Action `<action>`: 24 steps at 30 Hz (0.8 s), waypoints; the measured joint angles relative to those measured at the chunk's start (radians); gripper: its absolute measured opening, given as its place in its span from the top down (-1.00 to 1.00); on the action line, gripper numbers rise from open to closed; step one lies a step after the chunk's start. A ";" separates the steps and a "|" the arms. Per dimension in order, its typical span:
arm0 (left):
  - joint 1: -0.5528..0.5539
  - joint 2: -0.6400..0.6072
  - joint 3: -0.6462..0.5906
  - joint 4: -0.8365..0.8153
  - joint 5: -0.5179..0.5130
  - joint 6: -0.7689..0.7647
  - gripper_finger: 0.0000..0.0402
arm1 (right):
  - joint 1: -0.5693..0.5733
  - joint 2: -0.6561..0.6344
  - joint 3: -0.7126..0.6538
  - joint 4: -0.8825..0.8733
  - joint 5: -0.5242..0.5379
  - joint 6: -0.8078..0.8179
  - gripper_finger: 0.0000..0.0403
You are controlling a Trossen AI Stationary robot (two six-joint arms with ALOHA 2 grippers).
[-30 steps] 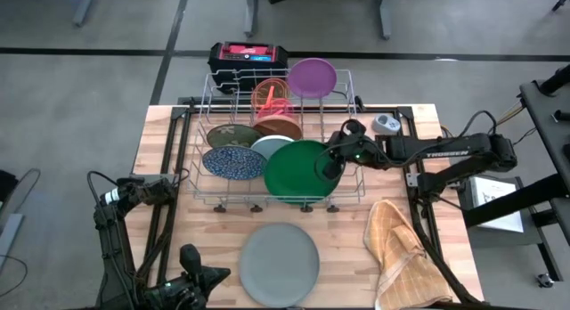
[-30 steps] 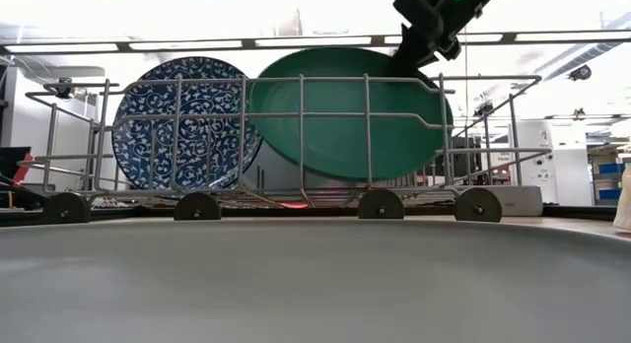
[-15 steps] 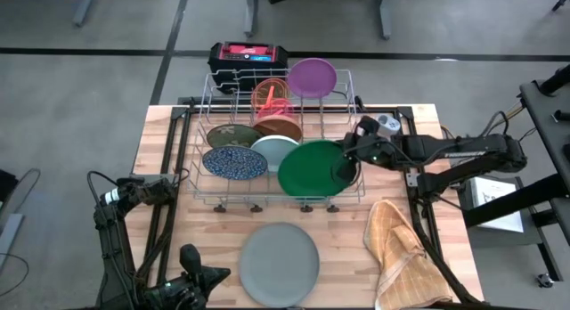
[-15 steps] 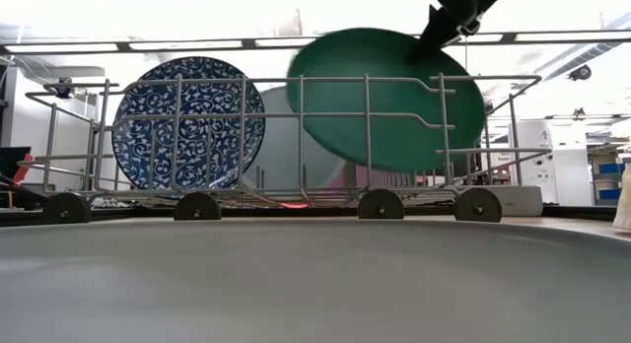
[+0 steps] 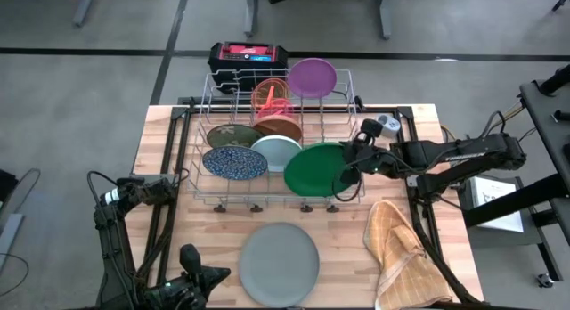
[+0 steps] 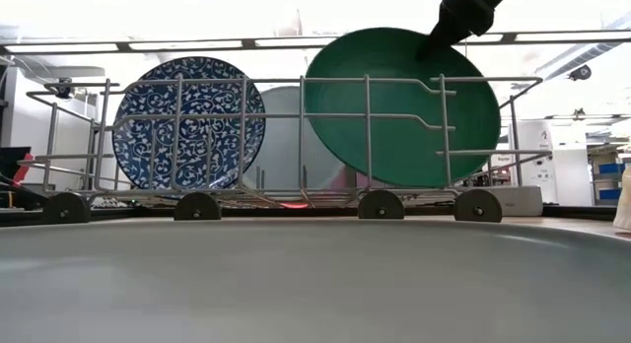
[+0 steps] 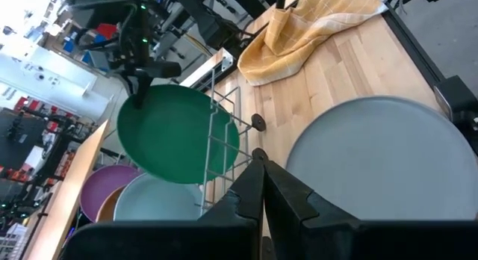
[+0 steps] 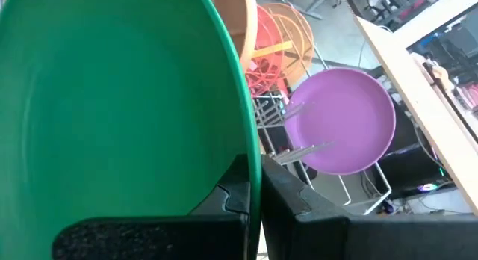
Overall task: Sort dishes
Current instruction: Put the green plate into the dish rack, then put the gray plate into the dish rack
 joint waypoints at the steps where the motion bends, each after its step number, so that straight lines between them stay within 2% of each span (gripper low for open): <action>1: 0.000 0.000 0.000 0.000 -0.006 0.000 1.00 | 0.000 0.000 0.000 -0.004 -0.001 0.002 0.95; 11: 0.000 0.000 0.000 0.000 -0.012 0.000 1.00 | 0.000 0.001 -0.001 -0.014 0.000 0.009 0.68; 24: 0.000 0.000 0.000 -0.001 -0.012 0.000 1.00 | 0.002 -0.008 0.036 -0.063 0.000 0.047 0.54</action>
